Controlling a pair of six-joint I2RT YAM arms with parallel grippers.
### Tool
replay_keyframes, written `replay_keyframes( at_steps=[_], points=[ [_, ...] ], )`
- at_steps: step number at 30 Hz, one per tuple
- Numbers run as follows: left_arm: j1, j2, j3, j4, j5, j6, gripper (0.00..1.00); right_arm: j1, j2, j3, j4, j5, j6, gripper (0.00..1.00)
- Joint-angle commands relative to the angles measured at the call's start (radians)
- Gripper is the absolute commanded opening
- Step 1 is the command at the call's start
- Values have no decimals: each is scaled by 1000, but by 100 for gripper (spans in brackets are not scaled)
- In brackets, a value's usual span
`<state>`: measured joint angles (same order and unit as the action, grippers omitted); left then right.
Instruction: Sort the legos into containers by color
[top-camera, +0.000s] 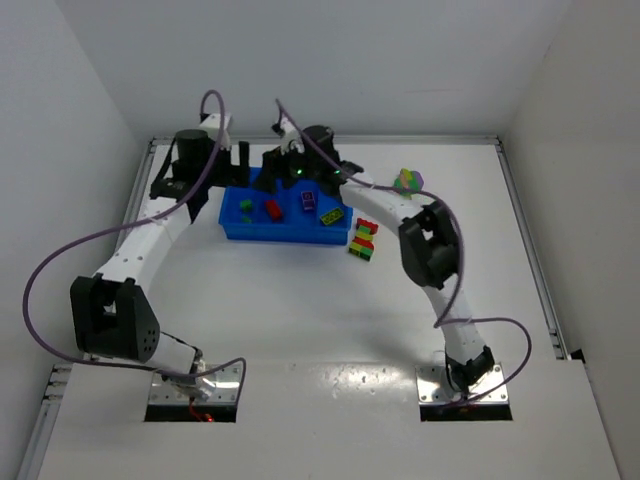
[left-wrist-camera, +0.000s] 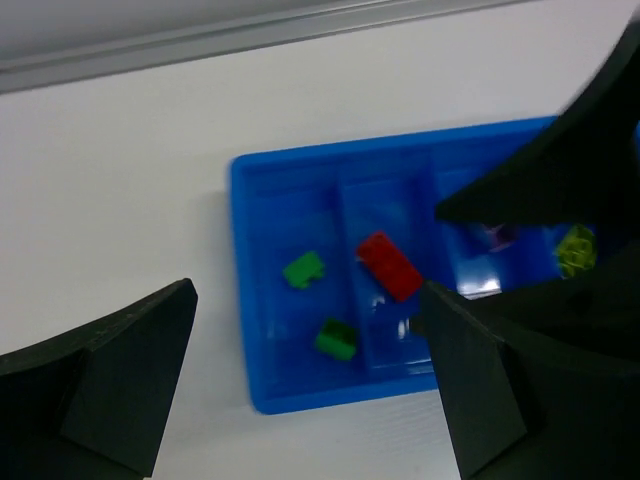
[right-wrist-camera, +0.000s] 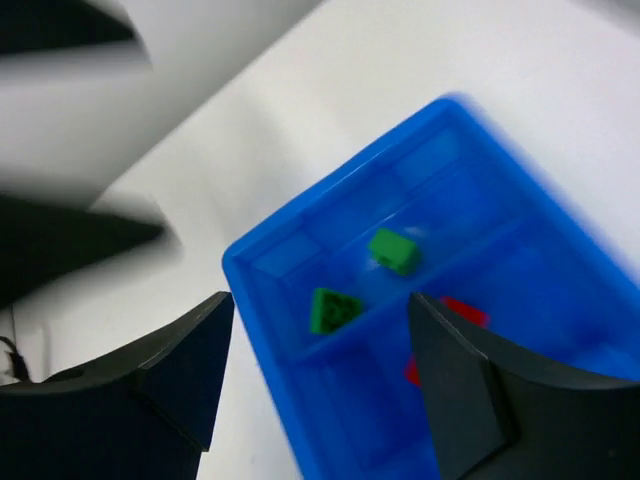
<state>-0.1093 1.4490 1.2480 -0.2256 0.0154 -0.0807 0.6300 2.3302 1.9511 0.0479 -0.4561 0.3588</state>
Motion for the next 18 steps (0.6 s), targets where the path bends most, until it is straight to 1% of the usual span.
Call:
replay_keyframes(
  at_steps=[1, 2, 3, 4, 5, 6, 7, 9, 10, 11, 12, 13, 14, 16, 18],
  points=[
    [-153, -42, -4, 75, -12, 29, 100, -130, -320, -126, -27, 31, -67, 73],
    [-226, -29, -4, 75, -25, 29, 100, -188, -372, -173, -55, 31, -93, 75],
    [-262, -29, -4, 75, -25, 29, 100, -216, -420, -216, -89, 31, -122, 75],
    [-297, -12, -4, 75, -34, 29, 100, -243, -466, -256, -132, 66, -150, 75],
    [-331, 13, -4, 75, -44, 12, 100, -268, -507, -335, -216, 79, -176, 75],
    [-392, 28, 5, 75, -45, -14, 100, -320, -582, -372, -258, 92, -223, 77],
    [-421, 46, 19, 87, -57, -27, 100, -343, -619, -447, -337, 141, -237, 77],
    [-469, 111, 42, 97, -68, -66, 100, -381, -682, -516, -408, 195, -280, 77],
    [-507, 141, 85, 97, -55, -76, 100, -421, -715, -555, -431, 232, -290, 77],
    [-529, 174, 111, 97, -71, -99, 100, -438, -786, -642, -444, 267, -290, 77],
    [-550, 210, 145, 88, -86, -131, 100, -450, -823, -687, -444, 330, -290, 75],
    [-585, 294, 234, 63, -86, -131, 100, -478, -859, -766, -444, 350, -290, 75],
    [-601, 336, 276, 27, -71, -143, 100, -492, -917, -797, -435, 364, -290, 75],
    [-634, 439, 370, 17, -57, -159, 100, -542, -960, -859, -444, 373, -290, 75],
    [-656, 497, 422, 5, -57, -159, 100, -576, -999, -886, -456, 373, -290, 75]
  ],
)
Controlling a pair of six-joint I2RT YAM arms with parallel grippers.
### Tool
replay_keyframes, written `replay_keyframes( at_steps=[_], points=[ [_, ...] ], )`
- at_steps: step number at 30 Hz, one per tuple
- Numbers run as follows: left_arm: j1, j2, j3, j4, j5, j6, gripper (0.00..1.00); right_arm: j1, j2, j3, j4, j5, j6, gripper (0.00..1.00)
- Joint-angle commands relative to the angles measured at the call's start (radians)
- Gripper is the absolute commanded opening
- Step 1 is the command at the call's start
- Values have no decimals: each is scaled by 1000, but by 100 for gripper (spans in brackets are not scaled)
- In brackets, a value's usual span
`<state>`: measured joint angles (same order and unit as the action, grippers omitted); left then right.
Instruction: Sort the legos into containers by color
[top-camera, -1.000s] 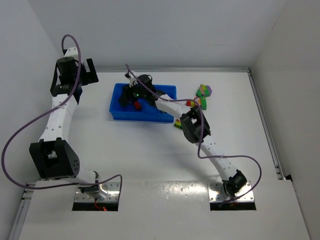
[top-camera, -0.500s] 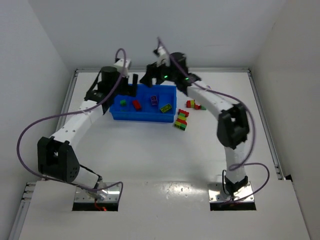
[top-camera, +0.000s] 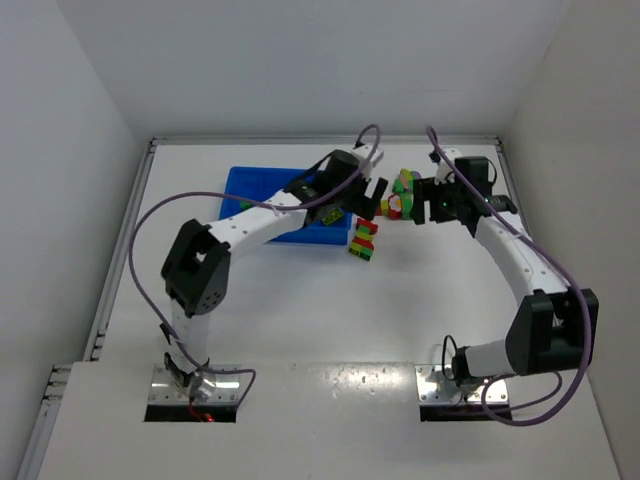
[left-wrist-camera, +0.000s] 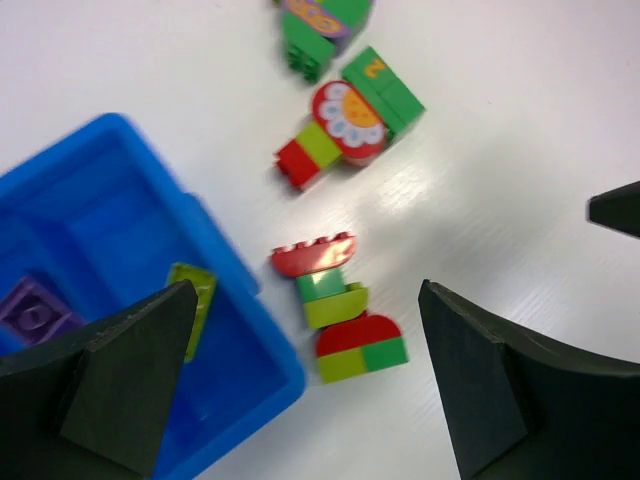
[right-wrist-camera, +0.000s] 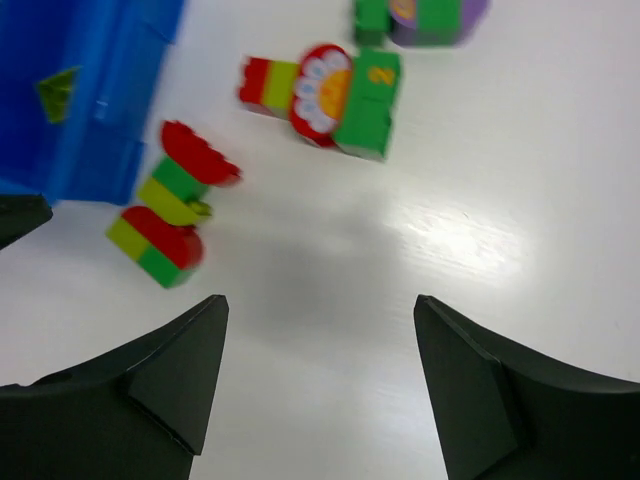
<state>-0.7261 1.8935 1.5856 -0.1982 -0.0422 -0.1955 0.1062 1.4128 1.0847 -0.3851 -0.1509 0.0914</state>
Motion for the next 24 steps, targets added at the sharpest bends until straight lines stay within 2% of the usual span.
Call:
replay_keyframes(
  at_steps=[1, 3, 8, 10, 14, 18, 24],
  points=[
    [-48, 81, 109, -38, 1, -53, 100, -81, -92, -37, -32, 68, -22, 75],
    [-61, 150, 172, -61, 10, -53, 100, -109, -101, -46, -41, 68, -22, 75],
    [-102, 242, 237, -121, -79, -90, 100, -166, -112, -55, -63, 90, -22, 75],
    [-102, 283, 278, -187, -120, -123, 96, -180, -103, -43, -84, 90, -22, 74],
    [-102, 317, 289, -230, -154, -154, 93, -213, -94, -34, -84, 80, -22, 74],
    [-113, 368, 361, -320, -229, -176, 91, -223, -84, -16, -94, 45, -22, 74],
    [-122, 377, 350, -331, -233, -196, 91, -252, -66, 3, -103, 14, -4, 74]
  ],
)
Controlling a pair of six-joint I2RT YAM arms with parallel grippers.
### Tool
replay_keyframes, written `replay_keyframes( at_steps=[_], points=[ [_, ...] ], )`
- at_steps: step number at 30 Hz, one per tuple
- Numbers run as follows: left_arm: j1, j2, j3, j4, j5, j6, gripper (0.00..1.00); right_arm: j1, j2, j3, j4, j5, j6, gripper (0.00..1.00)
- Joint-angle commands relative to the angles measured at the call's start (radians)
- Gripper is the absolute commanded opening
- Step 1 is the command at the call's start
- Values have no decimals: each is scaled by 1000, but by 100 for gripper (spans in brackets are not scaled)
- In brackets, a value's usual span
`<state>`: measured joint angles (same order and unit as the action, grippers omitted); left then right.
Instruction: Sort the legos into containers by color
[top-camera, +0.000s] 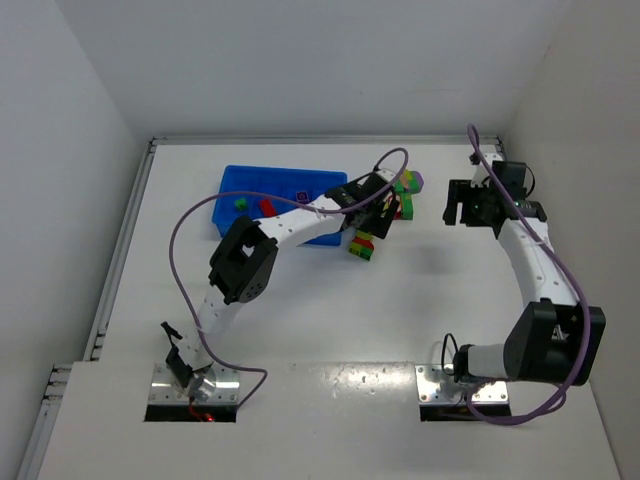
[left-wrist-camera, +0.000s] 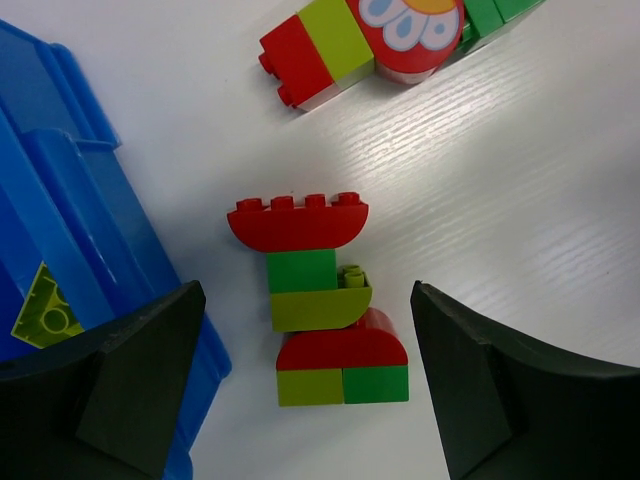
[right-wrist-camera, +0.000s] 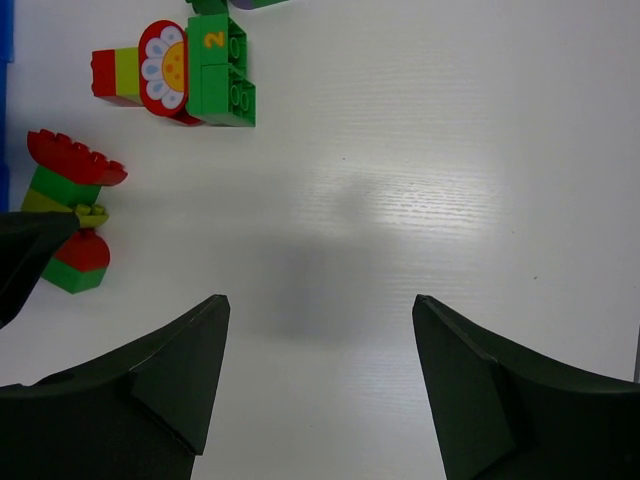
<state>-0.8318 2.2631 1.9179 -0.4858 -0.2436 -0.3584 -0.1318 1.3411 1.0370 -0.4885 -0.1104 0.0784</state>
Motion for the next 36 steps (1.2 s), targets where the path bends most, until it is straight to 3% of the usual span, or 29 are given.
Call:
replay_keyframes(
  at_steps=[1, 20, 23, 24, 28, 32, 36],
  points=[
    [-16, 7, 18, -43, -19, -33, 91, -14, 15, 51, 1, -26, 9, 74],
    [43, 144, 56, -53, 96, -76, 86, -72, 15, 60, -38, -72, 40, 70],
    [43, 153, 56, -53, 144, -51, 60, -83, 6, 60, -38, -81, 31, 70],
    [52, 141, 46, -40, 167, -24, 40, -92, 6, 60, -38, -93, 31, 68],
    [53, 26, -64, 53, 299, 59, 16, -92, 6, 48, -27, -182, 31, 61],
    [75, -195, -377, 275, 498, 116, 6, -92, 19, 15, 11, -403, 40, 60],
    [76, -379, -567, 397, 566, 231, 5, -66, 117, 24, -2, -742, 81, 61]
  ],
)
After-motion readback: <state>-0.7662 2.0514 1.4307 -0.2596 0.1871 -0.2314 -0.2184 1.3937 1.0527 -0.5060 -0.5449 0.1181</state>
